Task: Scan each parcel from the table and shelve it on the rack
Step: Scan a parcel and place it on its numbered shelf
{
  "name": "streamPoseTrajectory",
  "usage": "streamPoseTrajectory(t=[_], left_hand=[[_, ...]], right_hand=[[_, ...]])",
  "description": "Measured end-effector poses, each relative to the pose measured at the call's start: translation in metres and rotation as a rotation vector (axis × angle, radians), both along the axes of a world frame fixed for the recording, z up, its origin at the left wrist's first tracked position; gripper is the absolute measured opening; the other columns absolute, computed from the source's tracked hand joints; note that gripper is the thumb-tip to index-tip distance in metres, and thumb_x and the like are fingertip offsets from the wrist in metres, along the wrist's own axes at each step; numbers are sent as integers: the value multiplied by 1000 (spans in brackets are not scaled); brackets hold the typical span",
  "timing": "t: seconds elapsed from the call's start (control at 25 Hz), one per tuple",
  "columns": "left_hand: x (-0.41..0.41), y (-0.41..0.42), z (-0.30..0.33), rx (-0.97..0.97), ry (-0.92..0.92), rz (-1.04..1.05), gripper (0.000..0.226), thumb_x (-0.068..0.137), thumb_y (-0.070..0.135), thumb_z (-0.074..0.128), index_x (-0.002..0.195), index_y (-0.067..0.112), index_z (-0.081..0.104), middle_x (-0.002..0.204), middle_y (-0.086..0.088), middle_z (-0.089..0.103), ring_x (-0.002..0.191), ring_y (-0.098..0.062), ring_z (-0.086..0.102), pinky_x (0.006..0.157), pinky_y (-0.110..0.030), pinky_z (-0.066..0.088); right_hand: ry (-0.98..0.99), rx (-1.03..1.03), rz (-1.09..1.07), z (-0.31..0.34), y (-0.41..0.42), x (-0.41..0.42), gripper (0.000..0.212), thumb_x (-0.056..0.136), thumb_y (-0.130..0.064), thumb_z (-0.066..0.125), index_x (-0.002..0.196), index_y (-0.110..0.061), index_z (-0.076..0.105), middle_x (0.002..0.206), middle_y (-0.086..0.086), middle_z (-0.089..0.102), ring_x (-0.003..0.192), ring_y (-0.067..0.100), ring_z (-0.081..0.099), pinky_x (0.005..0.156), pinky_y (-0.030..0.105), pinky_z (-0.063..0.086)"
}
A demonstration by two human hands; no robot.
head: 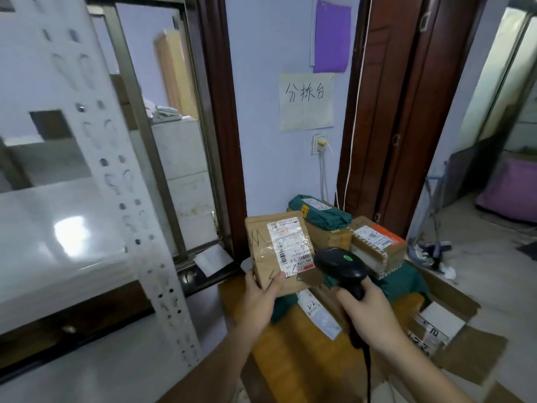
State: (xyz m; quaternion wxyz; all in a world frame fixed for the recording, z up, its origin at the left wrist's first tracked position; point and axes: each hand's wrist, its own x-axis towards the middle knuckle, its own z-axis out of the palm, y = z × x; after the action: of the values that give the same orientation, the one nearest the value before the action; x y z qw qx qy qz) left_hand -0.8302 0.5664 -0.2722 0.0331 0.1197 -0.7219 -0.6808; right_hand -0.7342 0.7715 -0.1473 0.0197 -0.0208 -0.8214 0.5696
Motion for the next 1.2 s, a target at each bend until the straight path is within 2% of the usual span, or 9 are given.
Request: streamPoseTrajectory(t=[0.12,0.36,0.44,0.52,0.68,0.84,0.92,1.12,1.2], left_hand=[[39,-9,21,9,34,-1,79,88,45,79,153,27,38,139,7,61,120,-11,56,94,-26,43],[94,-26,47,-58,132,-45,82,83,54,80,150,38,35,135,15,61,113,2,58,84,-16,47],[112,-29,59,-66,170,-39,89,73,68,81,146,43,36,136,15,63,118,-1,60,97,-27,53],[130,-30,69,-85,192,-20,91,67,74,80,142,46,36,134,16,63,123,-6,60,109,-37,50],[170,-36,85,-83,252,96,71,84,48,79,142,43,37,134,16,62,124,-7,59,105,-31,49],[220,-60,96,-74,309,251,69,87,39,79,144,38,40,128,18,66,121,-4,64,95,-21,55],[244,-75,102,-100,320,292,64,90,35,79,142,37,41,126,18,66,119,-3,64,93,-20,55],[301,-125,120,-104,393,499,89,75,63,79,148,30,42,131,14,67,124,-6,62,108,-33,50],[331,-159,131,-96,424,610,95,69,69,77,148,29,43,131,14,68,123,-5,63,107,-33,49]], right_hand=[[16,-7,24,7,-14,39,9,94,-13,63,86,-9,58,47,3,54,39,13,52,43,21,43],[94,-40,60,18,-21,80,15,93,-13,63,81,-4,58,46,9,54,42,23,54,51,35,48],[116,-49,110,19,-19,86,22,93,-15,63,74,-3,58,46,13,54,43,26,54,53,39,48],[133,-62,167,21,-16,93,23,92,-16,64,73,-5,59,47,14,55,43,26,55,53,39,48],[157,-56,314,20,-16,104,29,93,-18,64,69,-3,57,47,14,55,43,25,54,54,40,47],[199,-74,458,21,-34,114,35,93,-14,64,60,-7,57,44,12,53,40,25,51,54,41,46],[214,-97,541,23,-52,125,27,93,-11,63,68,-1,60,45,10,54,41,24,52,53,41,47],[217,-118,789,36,-114,154,31,95,-11,60,67,0,58,48,10,55,44,26,53,52,40,48],[229,-142,860,44,-148,167,30,95,-9,61,68,1,56,48,12,54,43,27,51,50,40,47]])
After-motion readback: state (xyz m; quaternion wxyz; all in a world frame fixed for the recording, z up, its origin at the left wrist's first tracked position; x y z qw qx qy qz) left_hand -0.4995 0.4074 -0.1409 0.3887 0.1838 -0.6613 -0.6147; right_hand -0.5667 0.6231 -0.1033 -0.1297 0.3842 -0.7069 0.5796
